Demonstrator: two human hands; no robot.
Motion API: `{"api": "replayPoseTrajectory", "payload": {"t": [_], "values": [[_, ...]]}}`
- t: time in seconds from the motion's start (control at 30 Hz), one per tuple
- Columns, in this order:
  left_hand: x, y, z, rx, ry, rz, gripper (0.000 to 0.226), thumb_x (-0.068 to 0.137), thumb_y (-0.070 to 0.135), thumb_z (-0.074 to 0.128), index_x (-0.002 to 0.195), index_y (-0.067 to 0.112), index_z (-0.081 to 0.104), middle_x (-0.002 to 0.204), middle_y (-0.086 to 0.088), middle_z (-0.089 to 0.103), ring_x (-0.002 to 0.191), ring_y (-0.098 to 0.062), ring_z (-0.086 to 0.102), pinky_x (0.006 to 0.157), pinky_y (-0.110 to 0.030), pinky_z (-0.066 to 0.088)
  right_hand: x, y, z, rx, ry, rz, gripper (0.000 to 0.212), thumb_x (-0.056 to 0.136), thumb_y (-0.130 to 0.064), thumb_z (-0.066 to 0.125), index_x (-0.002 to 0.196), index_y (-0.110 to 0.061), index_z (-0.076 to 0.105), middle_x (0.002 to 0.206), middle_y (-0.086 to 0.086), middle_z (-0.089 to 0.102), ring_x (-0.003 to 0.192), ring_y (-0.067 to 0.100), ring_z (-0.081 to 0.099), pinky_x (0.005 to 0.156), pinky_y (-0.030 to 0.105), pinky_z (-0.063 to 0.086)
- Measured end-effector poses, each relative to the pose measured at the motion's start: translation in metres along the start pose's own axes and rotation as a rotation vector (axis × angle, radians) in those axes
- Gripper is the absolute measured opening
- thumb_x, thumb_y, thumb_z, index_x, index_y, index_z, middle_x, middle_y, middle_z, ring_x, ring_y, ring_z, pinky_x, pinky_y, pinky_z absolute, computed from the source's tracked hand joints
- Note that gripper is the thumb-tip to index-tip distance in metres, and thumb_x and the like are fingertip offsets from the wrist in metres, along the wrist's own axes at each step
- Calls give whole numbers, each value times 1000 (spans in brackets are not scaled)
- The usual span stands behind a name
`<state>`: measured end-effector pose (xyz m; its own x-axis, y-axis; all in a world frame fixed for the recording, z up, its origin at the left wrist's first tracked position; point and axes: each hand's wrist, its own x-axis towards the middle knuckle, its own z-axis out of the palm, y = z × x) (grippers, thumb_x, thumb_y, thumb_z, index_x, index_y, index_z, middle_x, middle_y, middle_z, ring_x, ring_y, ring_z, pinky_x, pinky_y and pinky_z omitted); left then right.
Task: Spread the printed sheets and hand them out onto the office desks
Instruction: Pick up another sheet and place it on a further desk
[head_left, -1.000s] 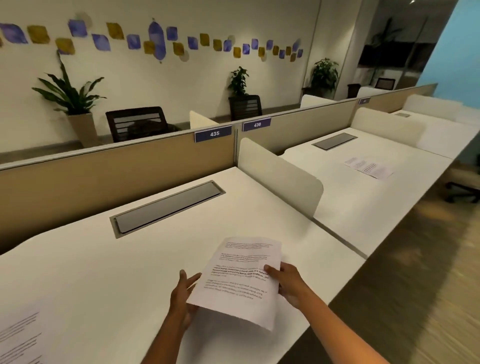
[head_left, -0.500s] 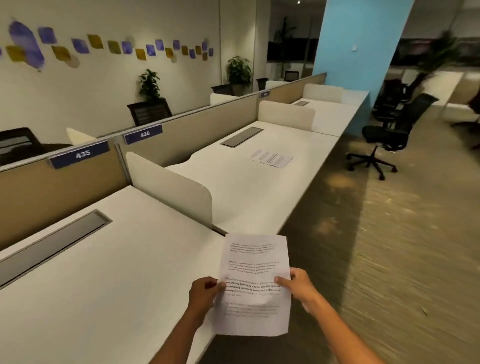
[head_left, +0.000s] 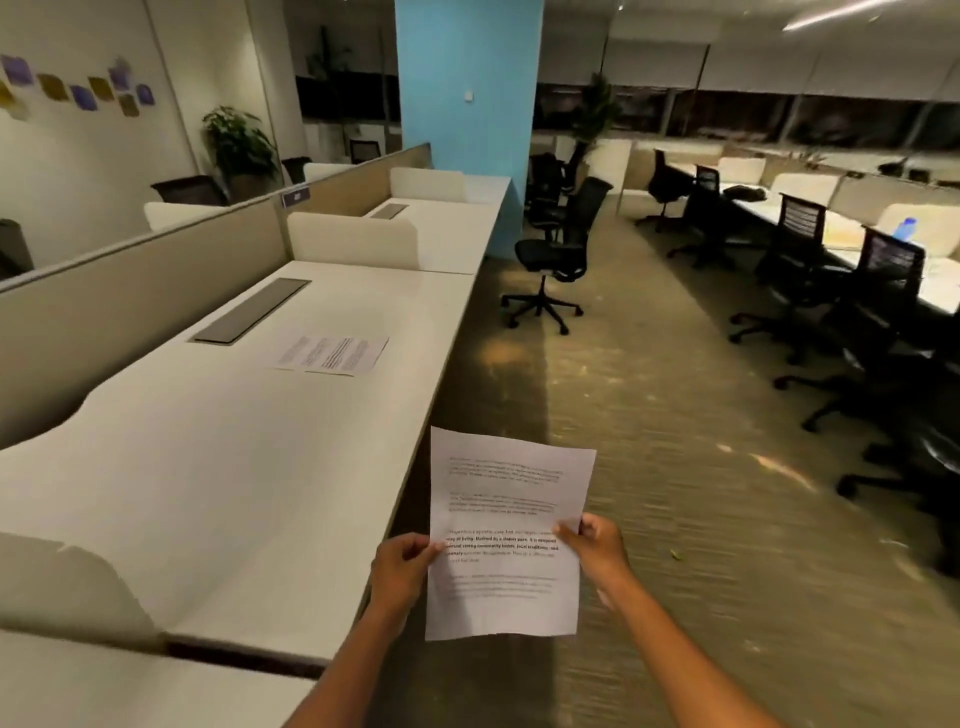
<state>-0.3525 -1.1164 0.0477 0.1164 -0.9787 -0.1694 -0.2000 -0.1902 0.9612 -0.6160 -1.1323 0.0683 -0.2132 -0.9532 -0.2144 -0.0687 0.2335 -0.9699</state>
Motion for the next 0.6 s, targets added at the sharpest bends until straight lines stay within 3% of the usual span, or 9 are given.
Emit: {"api": "replayPoseTrajectory", "payload": {"t": [0.13,0.3,0.6], "values": [[91,24,20,-15,-50,35,14,87,24,70,78,14,74,82,2,76,77,-17,73,68,-31,60,74,-25,-2,-11,58,4,14,85,-11,73,98,-7,69,96,6,76,83,19,74,71,33,61],[189,52,47,-3,-125,55,14,87,24,70,77,15,75,81,0,76,78,-17,72,70,-32,60,156,-46,-8,17,167,34,12,87,-16,71,91,-5,70,91,9,77,85,26,74,81,47,60],[312,67,114,59,-258,-6,13,86,17,70,76,11,75,80,0,76,78,-19,73,75,-35,61,275,-31,-31,41,286,145,12,88,-18,70,87,-6,72,84,7,77,78,26,75,78,51,60]]}}
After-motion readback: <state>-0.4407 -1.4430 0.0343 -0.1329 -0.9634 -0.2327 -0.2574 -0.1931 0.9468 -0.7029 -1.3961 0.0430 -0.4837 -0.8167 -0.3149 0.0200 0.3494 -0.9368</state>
